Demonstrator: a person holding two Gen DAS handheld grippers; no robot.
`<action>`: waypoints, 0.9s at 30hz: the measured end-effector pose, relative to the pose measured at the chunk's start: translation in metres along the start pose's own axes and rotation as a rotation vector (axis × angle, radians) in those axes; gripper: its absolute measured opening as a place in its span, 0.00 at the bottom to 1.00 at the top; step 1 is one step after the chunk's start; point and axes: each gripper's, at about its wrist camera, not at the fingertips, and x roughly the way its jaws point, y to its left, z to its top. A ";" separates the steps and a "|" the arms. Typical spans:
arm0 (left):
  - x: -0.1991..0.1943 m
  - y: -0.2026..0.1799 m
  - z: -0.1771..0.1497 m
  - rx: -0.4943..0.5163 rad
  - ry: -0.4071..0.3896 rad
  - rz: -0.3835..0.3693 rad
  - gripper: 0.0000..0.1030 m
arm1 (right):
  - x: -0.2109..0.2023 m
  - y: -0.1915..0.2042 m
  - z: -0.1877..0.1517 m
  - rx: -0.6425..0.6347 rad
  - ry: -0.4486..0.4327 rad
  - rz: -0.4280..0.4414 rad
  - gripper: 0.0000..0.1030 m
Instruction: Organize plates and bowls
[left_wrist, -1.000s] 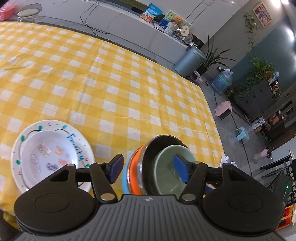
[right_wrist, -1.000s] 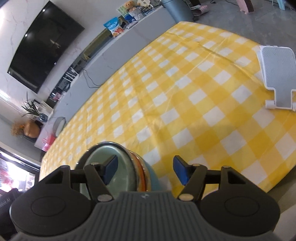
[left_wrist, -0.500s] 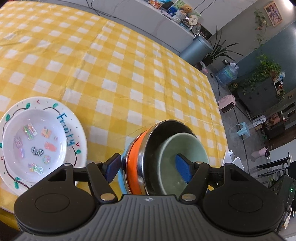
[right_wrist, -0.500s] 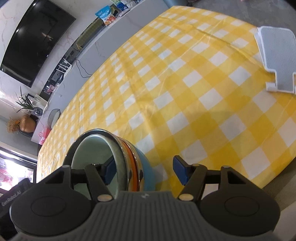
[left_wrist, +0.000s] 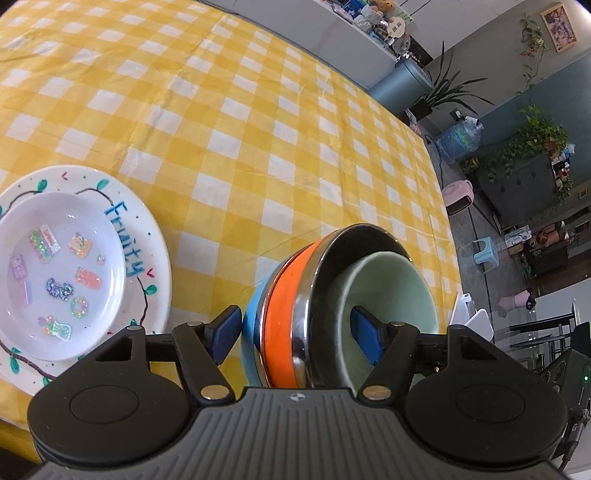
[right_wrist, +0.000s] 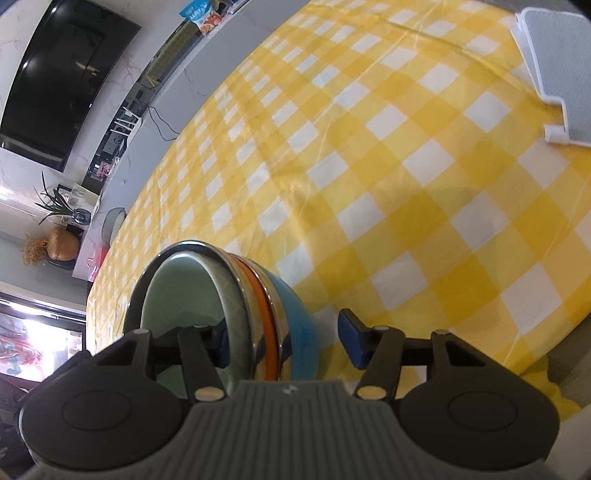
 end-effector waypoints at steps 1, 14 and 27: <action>0.002 0.001 0.000 -0.003 0.005 0.001 0.75 | 0.000 0.000 0.000 0.000 0.002 0.001 0.52; 0.015 0.006 -0.002 -0.025 0.047 -0.013 0.65 | 0.005 0.000 -0.001 0.019 0.029 0.040 0.46; 0.010 0.008 -0.003 -0.020 0.043 -0.018 0.64 | 0.002 0.002 -0.003 -0.004 0.021 0.044 0.43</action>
